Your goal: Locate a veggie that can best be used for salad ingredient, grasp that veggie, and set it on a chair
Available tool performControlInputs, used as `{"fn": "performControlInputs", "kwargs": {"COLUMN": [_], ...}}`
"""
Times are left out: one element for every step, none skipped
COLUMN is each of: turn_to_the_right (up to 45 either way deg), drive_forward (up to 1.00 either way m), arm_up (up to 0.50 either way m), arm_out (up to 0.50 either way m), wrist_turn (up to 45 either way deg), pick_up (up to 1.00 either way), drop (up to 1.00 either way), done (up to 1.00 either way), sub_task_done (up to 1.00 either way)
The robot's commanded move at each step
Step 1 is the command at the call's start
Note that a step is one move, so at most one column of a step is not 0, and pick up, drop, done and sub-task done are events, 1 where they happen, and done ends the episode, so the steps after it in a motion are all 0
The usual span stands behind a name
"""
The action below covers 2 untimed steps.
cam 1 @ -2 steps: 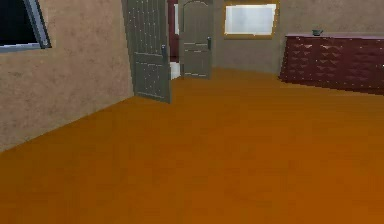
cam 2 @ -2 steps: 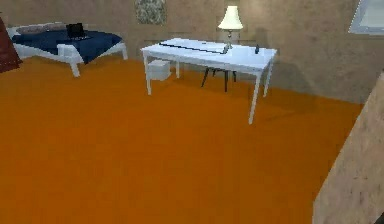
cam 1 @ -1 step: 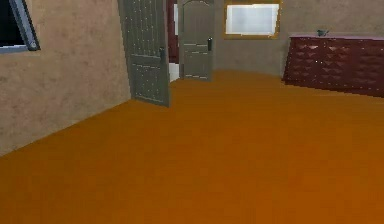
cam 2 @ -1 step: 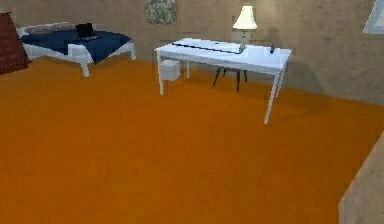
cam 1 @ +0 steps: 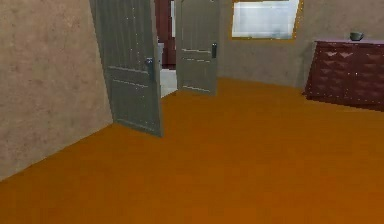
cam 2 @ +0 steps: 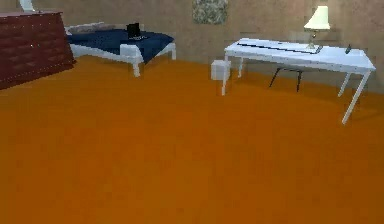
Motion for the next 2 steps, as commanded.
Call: {"fn": "performControlInputs", "kwargs": {"turn_to_the_right": [3.0, 0.0], "drive_forward": [0.00, 1.00], "arm_up": [0.00, 0.00], "arm_out": [0.00, 0.00], "wrist_turn": [0.0, 0.0], "pick_up": [0.00, 0.00], "drop": [0.00, 0.00], "done": [0.00, 0.00], "sub_task_done": [0.00, 0.00]}}
